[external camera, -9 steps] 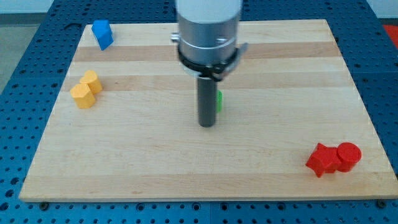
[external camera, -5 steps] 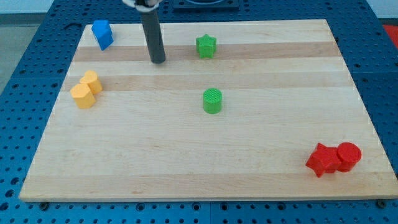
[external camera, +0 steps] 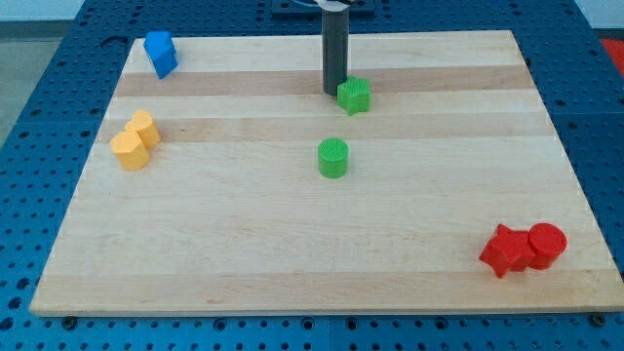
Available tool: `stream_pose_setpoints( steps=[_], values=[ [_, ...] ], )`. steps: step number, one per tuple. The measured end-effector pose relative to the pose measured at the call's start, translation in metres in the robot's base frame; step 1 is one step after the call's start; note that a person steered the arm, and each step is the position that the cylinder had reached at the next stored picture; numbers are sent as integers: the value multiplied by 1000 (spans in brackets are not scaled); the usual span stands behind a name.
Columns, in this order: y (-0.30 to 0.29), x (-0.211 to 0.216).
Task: Move the green star to the top of the green circle
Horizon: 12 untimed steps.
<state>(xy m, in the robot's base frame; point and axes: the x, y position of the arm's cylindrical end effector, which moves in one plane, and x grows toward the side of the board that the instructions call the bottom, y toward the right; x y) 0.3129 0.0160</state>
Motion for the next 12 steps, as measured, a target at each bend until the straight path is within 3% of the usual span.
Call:
stream_pose_setpoints(
  steps=[2,7,12],
  values=[
    [13,-61],
    [29,59],
    [3,58]
  ],
)
